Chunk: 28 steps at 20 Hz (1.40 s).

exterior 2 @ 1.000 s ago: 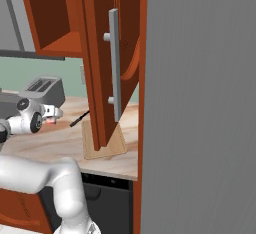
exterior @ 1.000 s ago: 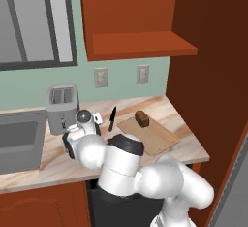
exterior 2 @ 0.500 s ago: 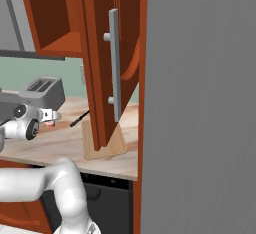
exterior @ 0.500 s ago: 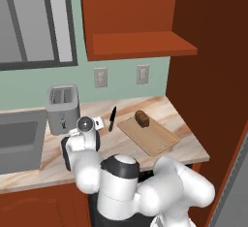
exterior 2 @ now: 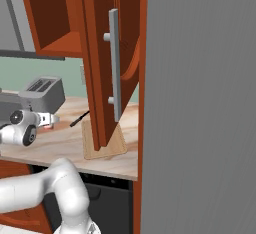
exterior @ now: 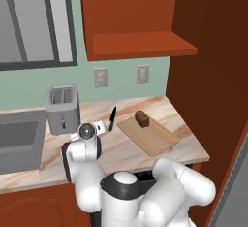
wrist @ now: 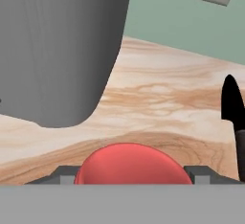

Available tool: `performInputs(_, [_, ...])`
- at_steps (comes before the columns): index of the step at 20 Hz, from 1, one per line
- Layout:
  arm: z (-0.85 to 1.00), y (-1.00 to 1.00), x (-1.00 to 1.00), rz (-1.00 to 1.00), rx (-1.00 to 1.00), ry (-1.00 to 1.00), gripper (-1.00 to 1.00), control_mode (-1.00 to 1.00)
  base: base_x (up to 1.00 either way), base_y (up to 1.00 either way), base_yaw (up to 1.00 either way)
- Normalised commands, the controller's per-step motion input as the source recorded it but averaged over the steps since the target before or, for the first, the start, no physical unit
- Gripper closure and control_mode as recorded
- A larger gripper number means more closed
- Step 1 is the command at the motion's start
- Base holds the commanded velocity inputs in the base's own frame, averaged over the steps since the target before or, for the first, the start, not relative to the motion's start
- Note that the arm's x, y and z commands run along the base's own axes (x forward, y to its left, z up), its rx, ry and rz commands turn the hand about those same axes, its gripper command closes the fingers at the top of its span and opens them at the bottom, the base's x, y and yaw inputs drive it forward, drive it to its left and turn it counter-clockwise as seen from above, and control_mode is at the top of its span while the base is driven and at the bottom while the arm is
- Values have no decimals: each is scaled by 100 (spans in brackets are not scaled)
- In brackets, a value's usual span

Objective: Pick the bread, place it on the cutting board, pick the jam, place it on the counter, and close the cabinet.

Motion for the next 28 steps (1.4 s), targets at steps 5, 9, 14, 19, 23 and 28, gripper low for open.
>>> performInputs(5, [0, 0, -9, 0, 0, 0, -100, -100, 0, 0, 0])
performInputs(9, [0, 0, -10, 0, 0, 0, -100, -100, 0, 0, 0])
performInputs(14, [0, 0, -21, 0, 0, 0, -100, -100, 0, 0, 0])
performInputs(19, [0, 0, -32, 0, 0, 0, -100, -100, 0, 0, 0])
performInputs(23, [0, 0, -39, 0, 0, 0, -100, -100, 0, 0, 0])
performInputs(28, [3, 0, -33, 0, 0, -2, -100, -100, 0, 0, 0])
